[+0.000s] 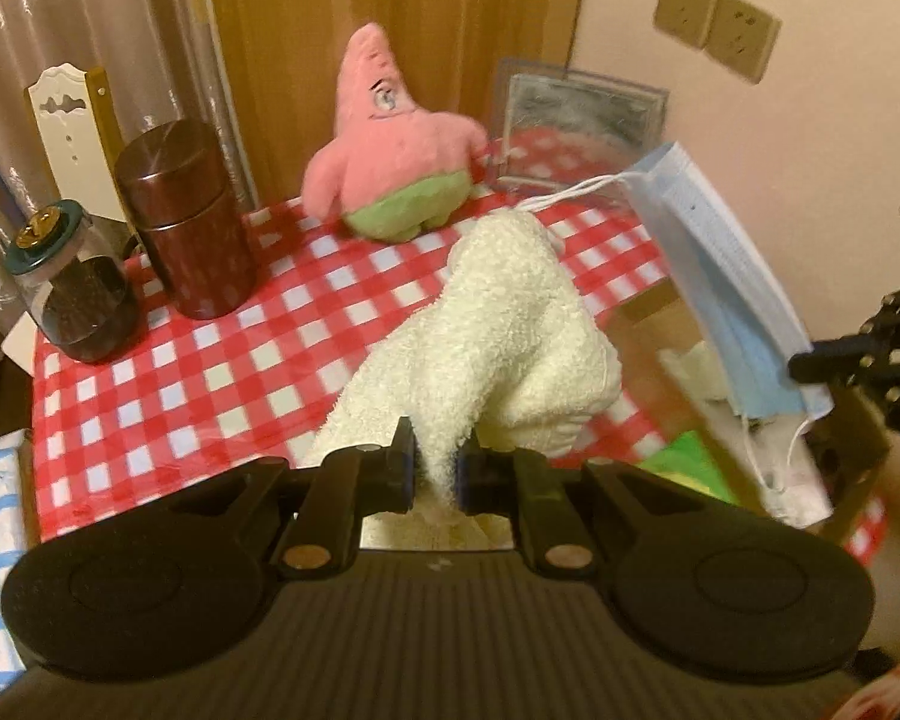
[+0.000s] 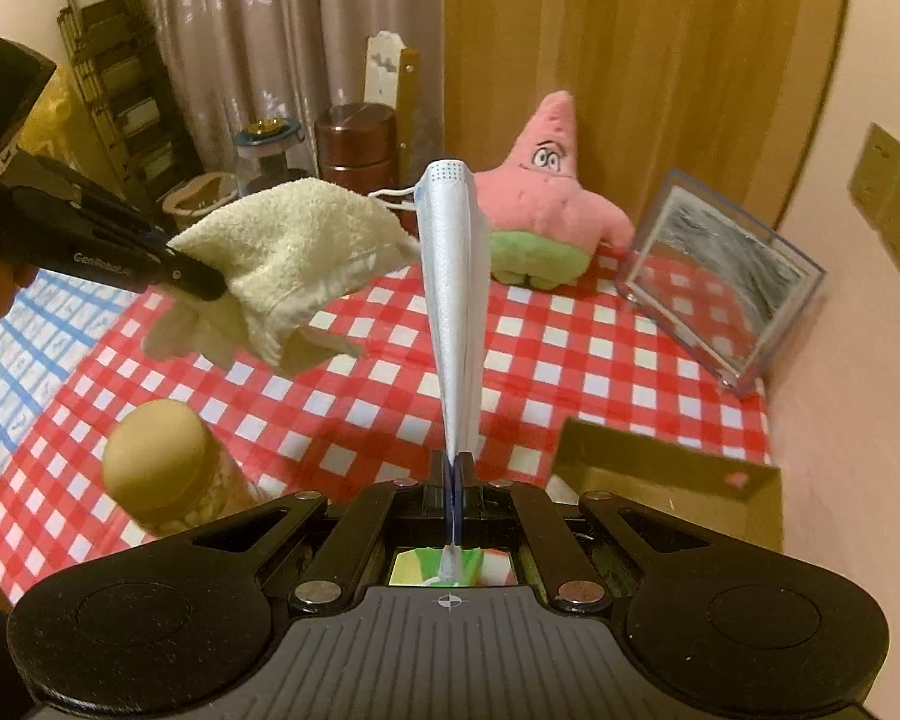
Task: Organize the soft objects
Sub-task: 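Carry the cream towel and white mask over the cardboard box with both tools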
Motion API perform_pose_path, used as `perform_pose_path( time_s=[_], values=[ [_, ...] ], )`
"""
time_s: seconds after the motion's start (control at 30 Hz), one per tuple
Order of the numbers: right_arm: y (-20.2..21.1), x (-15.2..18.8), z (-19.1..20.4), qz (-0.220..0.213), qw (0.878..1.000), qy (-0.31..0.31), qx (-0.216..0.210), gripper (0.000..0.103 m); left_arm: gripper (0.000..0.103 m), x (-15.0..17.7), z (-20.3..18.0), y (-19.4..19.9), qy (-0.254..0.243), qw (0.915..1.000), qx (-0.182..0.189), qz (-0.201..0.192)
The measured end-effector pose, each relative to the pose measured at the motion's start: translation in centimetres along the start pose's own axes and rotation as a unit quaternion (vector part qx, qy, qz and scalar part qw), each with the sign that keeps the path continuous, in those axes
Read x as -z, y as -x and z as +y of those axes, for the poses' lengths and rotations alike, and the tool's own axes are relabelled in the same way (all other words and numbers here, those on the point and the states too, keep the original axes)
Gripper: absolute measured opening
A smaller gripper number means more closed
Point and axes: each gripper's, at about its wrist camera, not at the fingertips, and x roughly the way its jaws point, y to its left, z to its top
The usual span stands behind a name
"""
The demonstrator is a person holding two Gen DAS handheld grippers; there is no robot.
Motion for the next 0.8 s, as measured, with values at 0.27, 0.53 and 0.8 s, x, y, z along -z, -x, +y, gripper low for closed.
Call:
perform_pose_path(
  time_s=[0.27,0.53,0.8],
  values=[
    [4.6,2.4,-1.1,-0.012,1.000,-0.025,0.012,0.001,0.011,0.5,-4.4,2.9,0.018,0.9995,0.020,-0.018],
    [8.4,5.1,-3.1,-0.018,0.998,-0.059,0.031,0.001,0.011,1.6,-8.4,4.1,0.051,0.9974,0.042,-0.028],
    [10.4,8.3,-6.2,-0.008,0.993,-0.104,0.057,0.001,0.011,2.7,-13.1,3.0,0.103,0.9900,0.093,-0.024]
  ],
)
